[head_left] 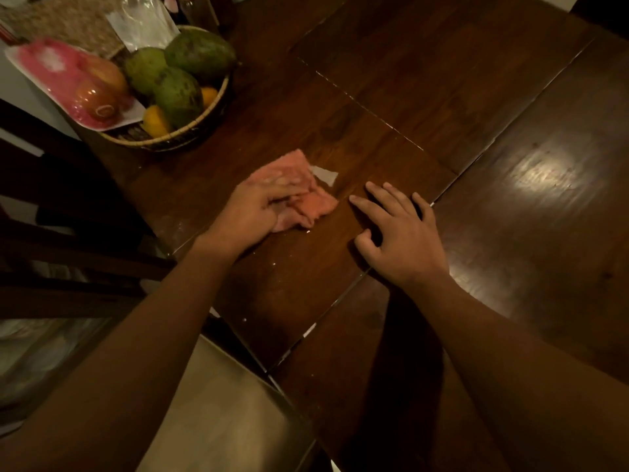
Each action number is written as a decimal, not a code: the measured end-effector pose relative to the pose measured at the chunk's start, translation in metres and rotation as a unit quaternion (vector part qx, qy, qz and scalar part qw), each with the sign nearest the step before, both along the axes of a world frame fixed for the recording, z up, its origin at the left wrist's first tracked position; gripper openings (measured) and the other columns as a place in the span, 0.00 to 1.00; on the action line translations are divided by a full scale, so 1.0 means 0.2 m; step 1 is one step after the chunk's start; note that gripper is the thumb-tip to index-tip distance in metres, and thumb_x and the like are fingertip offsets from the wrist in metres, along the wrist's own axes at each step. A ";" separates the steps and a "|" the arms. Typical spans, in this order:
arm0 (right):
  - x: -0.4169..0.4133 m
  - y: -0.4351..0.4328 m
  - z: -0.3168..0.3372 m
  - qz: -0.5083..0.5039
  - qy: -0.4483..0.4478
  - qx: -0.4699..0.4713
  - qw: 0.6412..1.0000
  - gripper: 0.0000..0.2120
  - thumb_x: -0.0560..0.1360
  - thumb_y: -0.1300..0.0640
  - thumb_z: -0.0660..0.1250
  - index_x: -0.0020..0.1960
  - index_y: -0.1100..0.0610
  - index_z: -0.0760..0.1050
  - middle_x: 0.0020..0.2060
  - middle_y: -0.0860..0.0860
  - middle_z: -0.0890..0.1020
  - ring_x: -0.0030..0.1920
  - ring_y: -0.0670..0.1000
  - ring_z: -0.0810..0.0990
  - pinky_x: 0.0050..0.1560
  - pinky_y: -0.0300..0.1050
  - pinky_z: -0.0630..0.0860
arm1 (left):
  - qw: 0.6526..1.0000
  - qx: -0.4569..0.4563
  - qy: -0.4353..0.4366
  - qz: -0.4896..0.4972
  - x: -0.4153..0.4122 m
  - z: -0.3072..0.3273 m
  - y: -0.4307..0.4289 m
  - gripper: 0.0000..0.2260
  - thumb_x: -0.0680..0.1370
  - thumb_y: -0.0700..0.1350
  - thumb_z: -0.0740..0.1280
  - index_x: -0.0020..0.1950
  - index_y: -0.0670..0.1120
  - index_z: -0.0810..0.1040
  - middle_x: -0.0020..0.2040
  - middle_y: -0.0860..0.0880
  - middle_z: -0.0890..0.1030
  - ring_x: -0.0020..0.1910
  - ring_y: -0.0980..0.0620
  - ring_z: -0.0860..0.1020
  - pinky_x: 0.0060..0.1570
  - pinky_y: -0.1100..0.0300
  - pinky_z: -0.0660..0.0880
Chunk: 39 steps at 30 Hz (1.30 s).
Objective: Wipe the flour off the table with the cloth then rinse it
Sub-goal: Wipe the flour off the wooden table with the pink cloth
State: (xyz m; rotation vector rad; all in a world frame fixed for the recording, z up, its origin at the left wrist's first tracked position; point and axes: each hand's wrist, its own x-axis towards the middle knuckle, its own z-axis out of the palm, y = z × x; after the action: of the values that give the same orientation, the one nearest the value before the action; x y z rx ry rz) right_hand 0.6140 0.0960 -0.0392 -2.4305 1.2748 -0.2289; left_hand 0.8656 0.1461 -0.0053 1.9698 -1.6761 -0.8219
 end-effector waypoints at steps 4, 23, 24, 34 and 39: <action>0.00 0.00 0.00 -0.006 -0.006 0.000 1.000 0.27 0.77 0.45 0.54 0.75 0.41 0.66 0.78 0.44 0.63 0.80 0.46 0.54 0.79 0.57 0.48 | 0.984 -0.005 -0.008 0.176 0.06 0.03 -0.17 0.18 0.82 0.43 0.62 0.73 0.48 0.72 0.72 0.54 0.70 0.64 0.67 0.71 0.64 0.70 0.68; 0.00 -0.01 0.00 -0.005 0.012 -0.002 1.000 0.27 0.77 0.45 0.54 0.76 0.40 0.64 0.79 0.44 0.61 0.80 0.45 0.53 0.78 0.57 0.48 | 0.980 -0.029 -0.019 0.197 0.48 -0.03 0.31 0.18 0.74 0.38 0.72 0.64 0.46 0.79 0.67 0.48 0.77 0.65 0.67 0.69 0.63 0.81 0.58; 0.00 -0.01 0.00 -0.004 0.014 -0.001 1.000 0.27 0.77 0.45 0.54 0.76 0.40 0.64 0.79 0.44 0.61 0.80 0.45 0.52 0.78 0.58 0.48 | 0.970 -0.027 -0.045 0.237 0.50 -0.05 0.32 0.19 0.75 0.42 0.72 0.66 0.47 0.78 0.69 0.50 0.76 0.67 0.64 0.67 0.63 0.81 0.57; 0.01 0.00 0.00 -0.002 0.024 -0.006 1.000 0.28 0.76 0.45 0.55 0.76 0.40 0.63 0.79 0.44 0.61 0.80 0.45 0.52 0.78 0.60 0.49 | 0.993 0.003 -0.079 0.084 -0.11 0.01 0.59 0.21 0.76 0.52 0.63 0.68 0.47 0.76 0.69 0.47 0.76 0.67 0.48 0.73 0.65 0.46 0.71; 0.00 -0.01 0.00 -0.001 0.025 -0.006 1.000 0.28 0.76 0.46 0.55 0.76 0.40 0.63 0.79 0.44 0.61 0.80 0.44 0.52 0.78 0.60 0.49 | 0.990 -0.007 -0.033 0.140 0.01 -0.03 0.48 0.25 0.74 0.53 0.62 0.70 0.46 0.74 0.69 0.46 0.75 0.69 0.48 0.73 0.70 0.49 0.69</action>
State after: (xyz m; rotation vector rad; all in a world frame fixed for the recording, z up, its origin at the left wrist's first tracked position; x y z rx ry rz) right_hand 0.6149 0.0946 -0.0396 -2.4590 1.3010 -0.1777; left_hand 0.8680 0.2426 -0.0118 2.1773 -1.3911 -0.6457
